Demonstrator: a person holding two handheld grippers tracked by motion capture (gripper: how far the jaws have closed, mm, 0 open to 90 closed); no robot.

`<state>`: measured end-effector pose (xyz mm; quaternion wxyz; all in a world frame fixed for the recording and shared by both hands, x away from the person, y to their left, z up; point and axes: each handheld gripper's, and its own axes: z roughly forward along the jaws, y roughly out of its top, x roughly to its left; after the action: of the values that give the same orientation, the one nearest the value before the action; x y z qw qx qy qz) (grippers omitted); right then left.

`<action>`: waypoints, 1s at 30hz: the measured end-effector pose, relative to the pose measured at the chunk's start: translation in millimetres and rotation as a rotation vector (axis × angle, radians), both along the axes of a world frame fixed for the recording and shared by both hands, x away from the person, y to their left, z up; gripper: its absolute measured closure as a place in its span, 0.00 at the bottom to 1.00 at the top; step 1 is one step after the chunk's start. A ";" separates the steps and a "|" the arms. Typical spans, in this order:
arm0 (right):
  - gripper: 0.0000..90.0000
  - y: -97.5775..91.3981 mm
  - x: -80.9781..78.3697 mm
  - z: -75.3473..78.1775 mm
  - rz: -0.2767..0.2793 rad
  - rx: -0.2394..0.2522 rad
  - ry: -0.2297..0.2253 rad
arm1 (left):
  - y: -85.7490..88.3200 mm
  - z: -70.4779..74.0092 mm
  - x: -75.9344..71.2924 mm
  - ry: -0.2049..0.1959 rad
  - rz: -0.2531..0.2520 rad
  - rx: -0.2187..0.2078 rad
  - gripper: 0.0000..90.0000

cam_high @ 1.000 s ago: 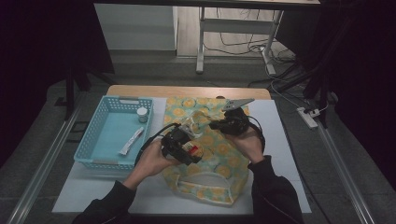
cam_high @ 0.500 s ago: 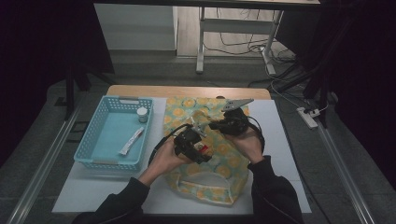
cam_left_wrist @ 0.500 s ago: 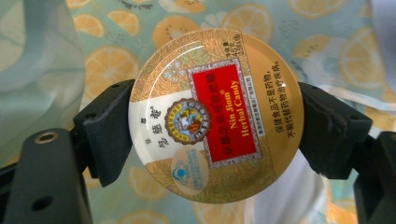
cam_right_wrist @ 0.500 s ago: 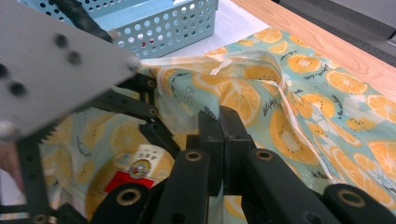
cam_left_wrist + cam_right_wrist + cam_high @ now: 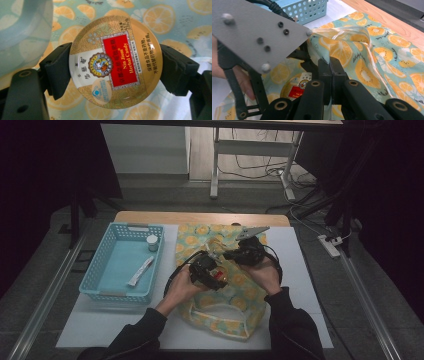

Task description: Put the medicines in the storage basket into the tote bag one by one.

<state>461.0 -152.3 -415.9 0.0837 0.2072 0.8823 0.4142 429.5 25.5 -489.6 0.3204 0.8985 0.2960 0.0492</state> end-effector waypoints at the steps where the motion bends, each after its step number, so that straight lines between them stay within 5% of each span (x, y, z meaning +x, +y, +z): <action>1: 0.99 0.0 0.4 -0.6 -0.001 -0.002 0.001 | -0.2 -1.5 0.8 0.000 0.009 0.001 0.22; 20: 0.99 -0.1 7.6 -13.5 -0.022 -0.031 0.028 | -6.4 -23.7 12.8 -0.022 0.095 0.031 0.22; 30: 0.99 -0.8 7.3 -12.5 -0.022 -0.027 0.025 | -0.4 -10.3 5.6 -0.025 0.071 0.002 0.13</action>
<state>468.4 -153.1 -428.5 0.0801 0.2209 0.8864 0.3990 435.2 25.1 -499.9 0.3212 0.8871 0.3236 0.0722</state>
